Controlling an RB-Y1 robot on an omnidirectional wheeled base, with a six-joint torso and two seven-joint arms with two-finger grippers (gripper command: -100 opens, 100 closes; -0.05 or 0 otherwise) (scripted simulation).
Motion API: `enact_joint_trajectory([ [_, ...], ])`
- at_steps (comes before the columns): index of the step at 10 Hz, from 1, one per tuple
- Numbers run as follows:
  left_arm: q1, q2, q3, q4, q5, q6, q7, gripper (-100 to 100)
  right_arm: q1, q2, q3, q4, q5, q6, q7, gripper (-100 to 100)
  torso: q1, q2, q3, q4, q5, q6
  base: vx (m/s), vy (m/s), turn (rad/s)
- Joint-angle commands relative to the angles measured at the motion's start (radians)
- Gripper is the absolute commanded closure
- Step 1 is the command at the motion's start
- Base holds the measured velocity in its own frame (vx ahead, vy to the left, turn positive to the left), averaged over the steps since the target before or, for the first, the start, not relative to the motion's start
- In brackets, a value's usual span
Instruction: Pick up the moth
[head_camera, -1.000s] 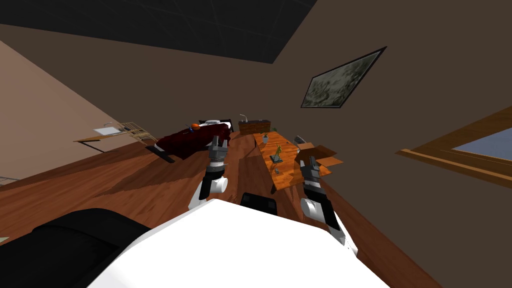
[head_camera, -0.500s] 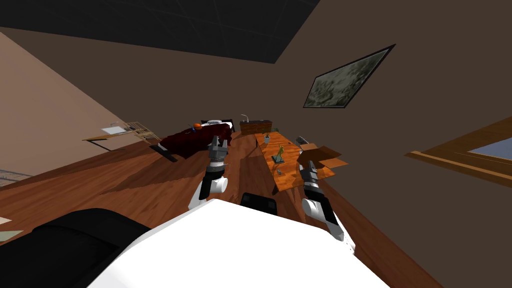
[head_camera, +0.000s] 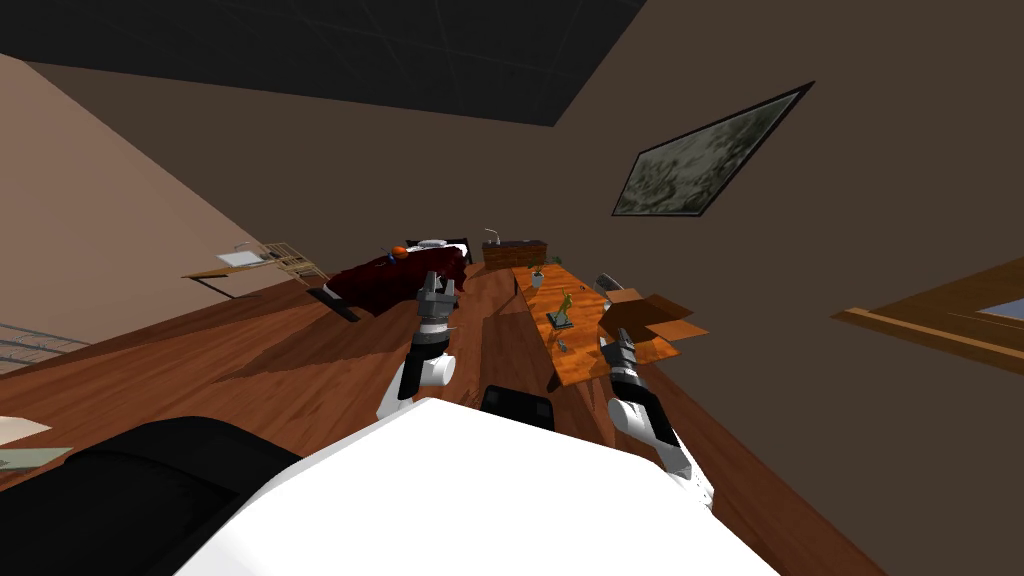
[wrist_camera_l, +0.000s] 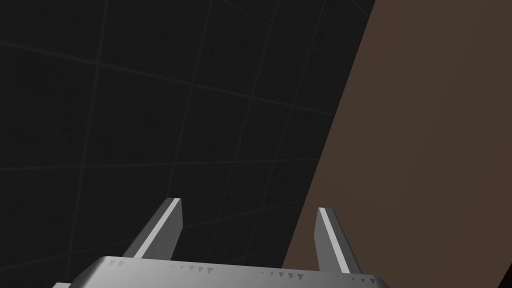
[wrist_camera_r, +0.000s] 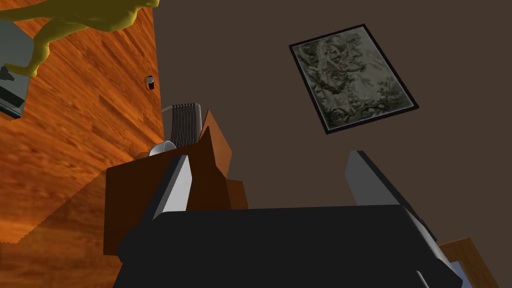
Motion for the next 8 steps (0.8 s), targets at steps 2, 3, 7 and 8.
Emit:
enact_joint_trajectory([
  [2,0.0,0.0,0.0,0.0,0.0,0.0,0.0,0,-0.034,-0.027,-0.008,0.09,-0.068,0.051,-0.045,-100,0.0,0.0,0.0,0.0,0.0,0.0,0.023,0.04,0.055],
  [3,0.0,0.0,0.0,0.0,0.0,0.0,0.0,0,-0.034,-0.027,-0.008,0.12,-0.075,0.051,-0.045,-100,0.001,-0.001,0.0,0.0,0.0,0.0,0.032,0.042,0.054],
  [7,0.0,0.0,0.0,0.0,0.0,0.0,0.0,0,-0.08,-0.065,-0.019,0.24,-0.174,0.123,-0.11,-100,0.0,0.0,0.0,0.0,0.0,0.001,0.026,0.046,0.057],
  [8,0.0,0.0,0.0,0.0,0.0,0.0,0.0,0,-0.08,-0.065,-0.019,0.264,-0.18,0.123,-0.11,-100,0.001,0.0,0.0,0.0,0.0,0.0,0.023,0.035,0.057],
])
